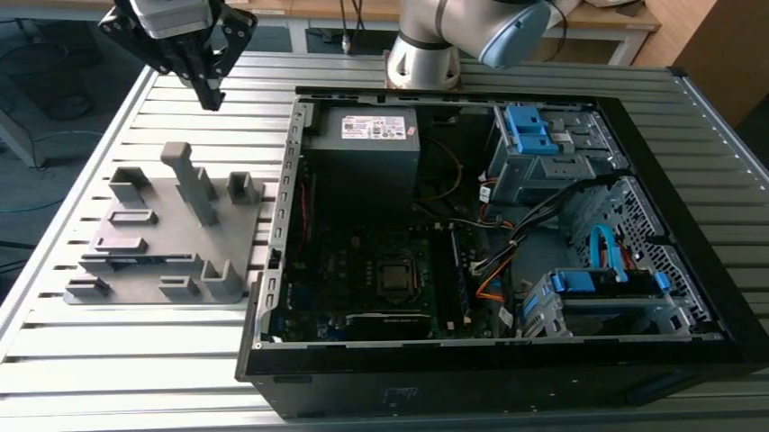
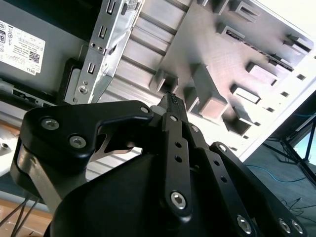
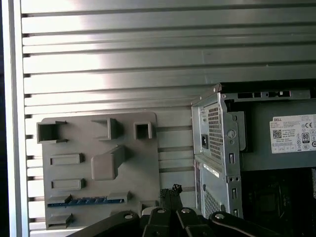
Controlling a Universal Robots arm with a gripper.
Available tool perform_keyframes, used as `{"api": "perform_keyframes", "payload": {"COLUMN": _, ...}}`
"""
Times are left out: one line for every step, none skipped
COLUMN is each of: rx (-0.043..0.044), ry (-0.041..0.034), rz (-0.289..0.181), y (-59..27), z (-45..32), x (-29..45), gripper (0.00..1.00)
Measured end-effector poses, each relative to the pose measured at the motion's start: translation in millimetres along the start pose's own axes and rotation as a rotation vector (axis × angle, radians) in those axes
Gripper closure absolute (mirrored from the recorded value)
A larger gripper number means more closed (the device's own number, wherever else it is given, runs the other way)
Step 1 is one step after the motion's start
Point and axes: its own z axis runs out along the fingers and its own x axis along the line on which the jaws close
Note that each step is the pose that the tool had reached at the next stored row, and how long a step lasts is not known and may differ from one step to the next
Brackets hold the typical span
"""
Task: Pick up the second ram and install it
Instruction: 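Reach for the second ram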
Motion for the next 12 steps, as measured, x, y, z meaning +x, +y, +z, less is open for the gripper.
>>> {"api": "perform_keyframes", "payload": {"rx": 0.0, "ry": 0.0, "rz": 0.0, "y": -0.2, "z": 0.0, "x": 1.0, "gripper": 0.9}}
{"api": "perform_keyframes", "payload": {"rx": 0.0, "ry": 0.0, "rz": 0.0, "y": -0.5, "z": 0.0, "x": 2.0, "gripper": 0.9}}
{"api": "perform_keyframes", "payload": {"rx": 0.0, "ry": -0.0001, "rz": 0.0, "y": -0.7, "z": 0.0, "x": 3.0, "gripper": 0.9}}
{"api": "perform_keyframes", "payload": {"rx": -0.0001, "ry": -0.0001, "rz": 0.0, "y": -1.0, "z": 0.0, "x": 4.1, "gripper": 0.9}}
{"api": "perform_keyframes", "payload": {"rx": -0.0001, "ry": -0.0001, "rz": 0.0, "y": -1.2, "z": 0.0, "x": 5.1, "gripper": 0.9}}
{"api": "perform_keyframes", "payload": {"rx": 0.0, "ry": 0.0, "rz": 0.0, "y": -1.5, "z": -0.1, "x": 6.0, "gripper": 0.9}}
{"api": "perform_keyframes", "payload": {"rx": 0.0, "ry": 0.0, "rz": 0.0, "y": -1.7, "z": -0.1, "x": 6.9, "gripper": 0.9}}
{"api": "perform_keyframes", "payload": {"rx": 0.0, "ry": 0.0, "rz": 0.0, "y": -1.9, "z": -0.1, "x": 7.9, "gripper": 0.9}}
{"api": "perform_keyframes", "payload": {"rx": 0.0, "ry": 0.0, "rz": 0.0, "y": -2.1, "z": -0.1, "x": 8.9, "gripper": 0.9}}
{"api": "perform_keyframes", "payload": {"rx": 0.0, "ry": 0.0, "rz": 0.0, "y": -2.4, "z": -0.1, "x": 9.8, "gripper": 0.9}}
{"api": "perform_keyframes", "payload": {"rx": 0.0, "ry": 0.0, "rz": 0.0, "y": -2.5, "z": 0.0, "x": 10.4, "gripper": 0.9}}
{"api": "perform_keyframes", "payload": {"rx": -0.0001, "ry": -0.0001, "rz": 0.0, "y": -2.7, "z": 0.0, "x": 10.8, "gripper": 0.9}}
